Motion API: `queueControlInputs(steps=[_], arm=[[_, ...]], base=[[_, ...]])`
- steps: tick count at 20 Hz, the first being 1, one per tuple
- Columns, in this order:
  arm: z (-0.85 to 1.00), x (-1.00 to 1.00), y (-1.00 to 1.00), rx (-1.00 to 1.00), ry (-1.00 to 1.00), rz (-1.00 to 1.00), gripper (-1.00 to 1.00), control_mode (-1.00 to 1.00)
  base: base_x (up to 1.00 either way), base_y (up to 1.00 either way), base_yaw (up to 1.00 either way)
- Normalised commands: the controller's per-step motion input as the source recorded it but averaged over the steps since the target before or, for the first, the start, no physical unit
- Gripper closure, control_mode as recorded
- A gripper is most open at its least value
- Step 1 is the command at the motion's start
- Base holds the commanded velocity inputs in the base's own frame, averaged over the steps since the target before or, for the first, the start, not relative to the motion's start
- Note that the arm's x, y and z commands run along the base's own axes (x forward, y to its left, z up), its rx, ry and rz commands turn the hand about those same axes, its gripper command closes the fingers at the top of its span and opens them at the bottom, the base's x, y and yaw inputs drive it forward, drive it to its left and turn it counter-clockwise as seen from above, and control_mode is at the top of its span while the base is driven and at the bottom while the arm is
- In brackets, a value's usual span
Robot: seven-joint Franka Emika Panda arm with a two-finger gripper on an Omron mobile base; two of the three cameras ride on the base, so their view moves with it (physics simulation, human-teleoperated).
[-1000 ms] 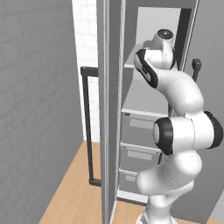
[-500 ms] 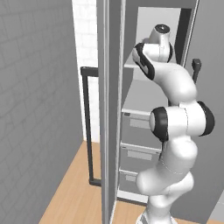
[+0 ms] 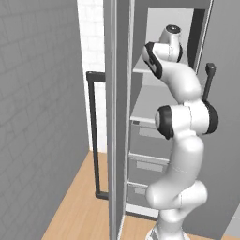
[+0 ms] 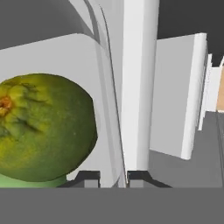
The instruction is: Take the meat container that has the chicken drumstick and place it on the second highest rack of the freezer. Then take the vegetable container that has the corn and lime and place it on the highest rack of the freezer.
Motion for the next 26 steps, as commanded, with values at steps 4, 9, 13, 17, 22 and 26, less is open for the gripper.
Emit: queueControlInputs(steps=[4,9,13,17,22,26], arm=[[0.01,0.57,-0.04,0.00,0.06,0.00,-1.00,-1.00],[0.00,-0.71,0.00,0.00,-0.09,0.00,-1.00,-1.00],[-0.18,-1.00,0.10,0.00,-0.07,0.01,-1.00,-1.00],[-0.93,-1.00,0.69,0.00,0.00,0.11,-1.00,-1.00],[-1.00,-1.00,0.89,-0.03,0.02,0.25,-1.00,-1.00],[-1.00,-1.00,0.04,-0.10,0.02,0.33,-1.00,-1.00]], base=[[0.00,0.00,0.00],[0.00,0.00,0.00],[0.00,0.00,0.00],[0.00,0.00,0.00],[0.00,0.00,0.00],[0.00,0.00,0.00]])
